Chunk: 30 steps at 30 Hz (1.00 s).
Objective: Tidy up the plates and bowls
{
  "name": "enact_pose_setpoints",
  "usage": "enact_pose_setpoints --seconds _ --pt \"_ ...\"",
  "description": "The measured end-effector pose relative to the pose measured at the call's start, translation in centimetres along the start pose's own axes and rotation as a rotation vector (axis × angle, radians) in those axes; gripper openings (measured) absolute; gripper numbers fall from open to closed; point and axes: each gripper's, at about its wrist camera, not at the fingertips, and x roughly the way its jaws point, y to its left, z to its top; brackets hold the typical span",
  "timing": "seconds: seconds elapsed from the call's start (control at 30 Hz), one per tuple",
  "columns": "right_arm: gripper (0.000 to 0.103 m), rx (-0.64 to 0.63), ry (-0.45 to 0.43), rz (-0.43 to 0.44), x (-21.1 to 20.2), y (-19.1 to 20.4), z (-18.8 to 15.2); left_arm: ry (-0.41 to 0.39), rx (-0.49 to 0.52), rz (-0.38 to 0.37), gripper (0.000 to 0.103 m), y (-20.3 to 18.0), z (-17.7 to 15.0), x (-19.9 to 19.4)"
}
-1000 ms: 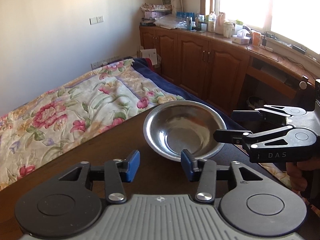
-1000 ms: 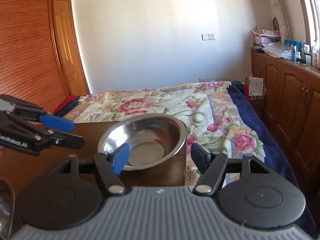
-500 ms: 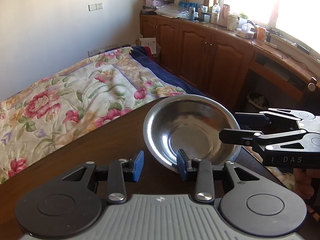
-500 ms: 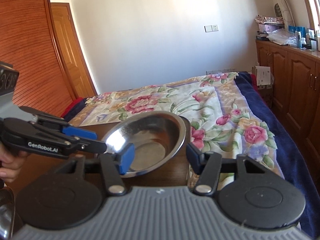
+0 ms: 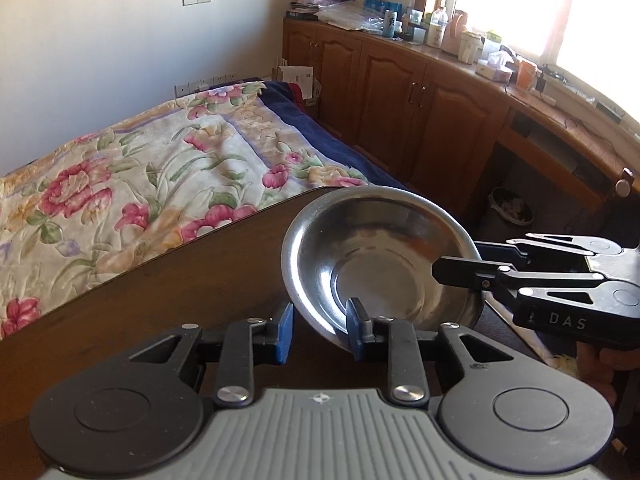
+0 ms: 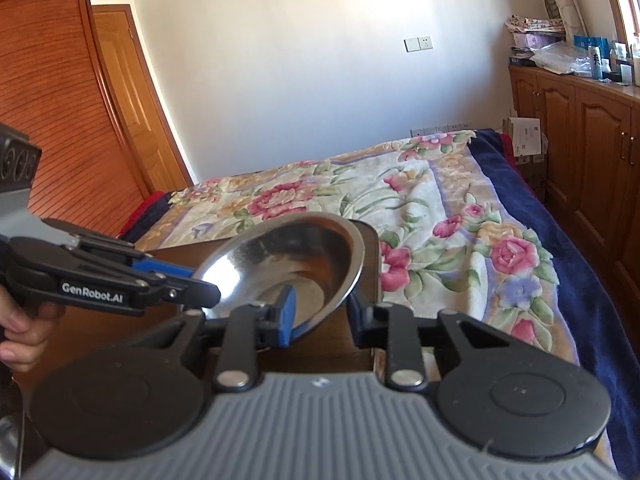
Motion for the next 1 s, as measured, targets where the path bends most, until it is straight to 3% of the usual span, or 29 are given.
enact_pose_setpoints --seconds 0.53,1.0 --pt "0.027 0.007 0.012 0.023 0.1 -0.1 0.4 -0.011 0.018 0.001 0.029 -0.2 -0.2 -0.6" --pt "0.027 -0.032 -0.027 0.034 -3.1 3.0 1.8 -0.105 0.02 0.0 0.029 -0.6 -1.1 -7.3"
